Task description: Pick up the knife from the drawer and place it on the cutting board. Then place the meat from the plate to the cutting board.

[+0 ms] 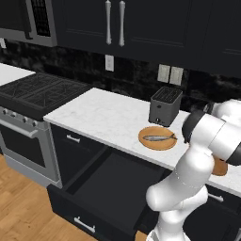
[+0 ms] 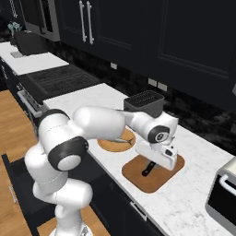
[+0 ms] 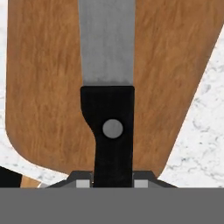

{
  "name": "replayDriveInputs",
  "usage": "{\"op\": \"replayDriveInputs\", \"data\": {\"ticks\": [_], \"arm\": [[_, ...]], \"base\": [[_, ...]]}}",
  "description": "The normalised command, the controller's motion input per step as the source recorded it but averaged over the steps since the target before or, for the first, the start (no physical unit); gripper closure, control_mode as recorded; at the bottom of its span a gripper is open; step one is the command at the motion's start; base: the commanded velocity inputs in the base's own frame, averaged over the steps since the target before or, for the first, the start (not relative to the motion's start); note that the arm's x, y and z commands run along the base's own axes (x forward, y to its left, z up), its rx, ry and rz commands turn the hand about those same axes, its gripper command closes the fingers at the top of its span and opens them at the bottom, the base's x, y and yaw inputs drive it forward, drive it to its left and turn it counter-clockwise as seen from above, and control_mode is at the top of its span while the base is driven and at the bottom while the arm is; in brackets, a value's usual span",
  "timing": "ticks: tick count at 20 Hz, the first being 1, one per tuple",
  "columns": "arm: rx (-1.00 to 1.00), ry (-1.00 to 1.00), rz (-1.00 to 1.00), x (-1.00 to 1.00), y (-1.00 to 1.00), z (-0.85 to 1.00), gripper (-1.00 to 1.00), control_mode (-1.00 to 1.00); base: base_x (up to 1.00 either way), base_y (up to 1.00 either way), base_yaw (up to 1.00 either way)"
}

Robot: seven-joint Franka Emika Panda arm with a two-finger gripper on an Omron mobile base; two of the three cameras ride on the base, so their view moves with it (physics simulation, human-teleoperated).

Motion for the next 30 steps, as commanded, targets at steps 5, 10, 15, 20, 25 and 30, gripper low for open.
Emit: {"op": "replayDriveInputs", "data": {"ticks": [5,10,15,20,25,30], "arm": [[0.00,0.00,-0.03,-0.25,0.20,-0.34,1.00,-1.00],[-0.03,0.00,-0.06,-0.04,0.01,-0.23,-1.00,-1.00],[-0.17,-0.08,-0.07,0.00,0.04,0.17,-1.00,-1.00],[-0.15,-0.16,-0.01,-0.23,0.06,0.55,-1.00,-1.00],[-0.03,-0.15,0.00,-0.17,0.34,0.86,-1.00,-1.00],[0.00,-0.11,0.02,0.00,0.82,0.71,-1.00,-1.00]], "base": [[0.00,0.00,0.00],[0.00,0.00,0.00],[0.00,0.00,0.00],[0.00,0.00,0.00],[0.00,0.00,0.00],[0.00,0.00,0.00]]}}
